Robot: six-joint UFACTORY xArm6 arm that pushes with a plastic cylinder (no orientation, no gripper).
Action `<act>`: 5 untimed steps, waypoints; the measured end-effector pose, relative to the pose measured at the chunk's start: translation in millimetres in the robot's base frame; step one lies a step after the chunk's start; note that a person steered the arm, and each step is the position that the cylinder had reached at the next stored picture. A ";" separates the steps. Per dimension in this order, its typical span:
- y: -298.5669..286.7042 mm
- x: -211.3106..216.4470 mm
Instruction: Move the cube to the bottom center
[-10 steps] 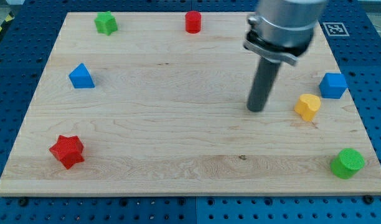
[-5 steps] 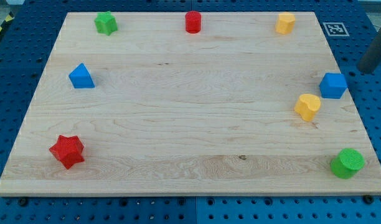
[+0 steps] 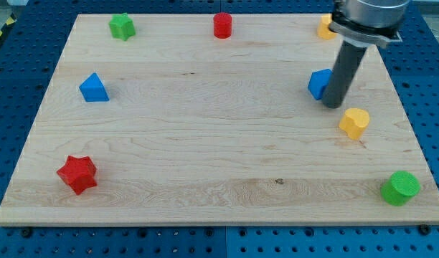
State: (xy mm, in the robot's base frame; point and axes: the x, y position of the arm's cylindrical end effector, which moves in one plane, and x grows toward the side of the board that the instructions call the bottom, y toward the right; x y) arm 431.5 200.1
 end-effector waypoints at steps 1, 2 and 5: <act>67.4 -0.1; 81.0 -22.0; -53.7 -27.8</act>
State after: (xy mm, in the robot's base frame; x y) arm 403.7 146.4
